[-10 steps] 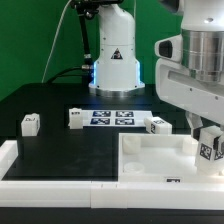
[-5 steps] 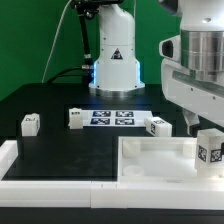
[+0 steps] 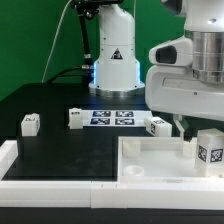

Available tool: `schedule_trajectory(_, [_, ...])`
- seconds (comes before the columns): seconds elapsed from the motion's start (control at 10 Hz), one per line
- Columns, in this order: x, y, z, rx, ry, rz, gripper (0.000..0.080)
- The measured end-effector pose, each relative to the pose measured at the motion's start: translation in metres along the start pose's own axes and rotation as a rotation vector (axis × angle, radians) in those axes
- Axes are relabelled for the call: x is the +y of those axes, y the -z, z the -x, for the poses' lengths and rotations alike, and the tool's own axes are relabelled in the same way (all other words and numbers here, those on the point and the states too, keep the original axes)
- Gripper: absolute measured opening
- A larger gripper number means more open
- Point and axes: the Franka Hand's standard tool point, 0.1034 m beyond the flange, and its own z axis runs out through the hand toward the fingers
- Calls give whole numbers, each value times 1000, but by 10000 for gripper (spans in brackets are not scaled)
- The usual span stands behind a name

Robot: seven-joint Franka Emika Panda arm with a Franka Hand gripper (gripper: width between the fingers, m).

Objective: Assemble one leg

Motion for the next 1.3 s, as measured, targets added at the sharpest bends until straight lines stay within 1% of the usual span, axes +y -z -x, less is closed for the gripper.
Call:
schedule_trajectory(0.1, [0,0,-2,3,140,3,649])
schedule_trajectory(0.2, [0,1,-3,8,280,14,649])
schedule_trajectory(0.3, [-1,1,-2,12,423,34,649])
schedule_trajectory(0.5, [-2,3,-3,18,565,42,649])
schedule_trajectory(0.6, [-1,2,-3,17,564,42,618])
schedule_trajectory(0.7, [-1,2,-3,17,562,42,618])
schedule_trajectory(0.8, [-1,2,-3,17,561,42,438])
schedule_trajectory(0.9, [-1,2,-3,17,561,42,438])
schedule_trajectory(1.0, [-1,2,-3,17,541,41,290])
schedule_trajectory(1.2, [-1,2,-3,16,505,39,291])
schedule_trajectory(1.3, [-1,2,-3,15,447,34,291])
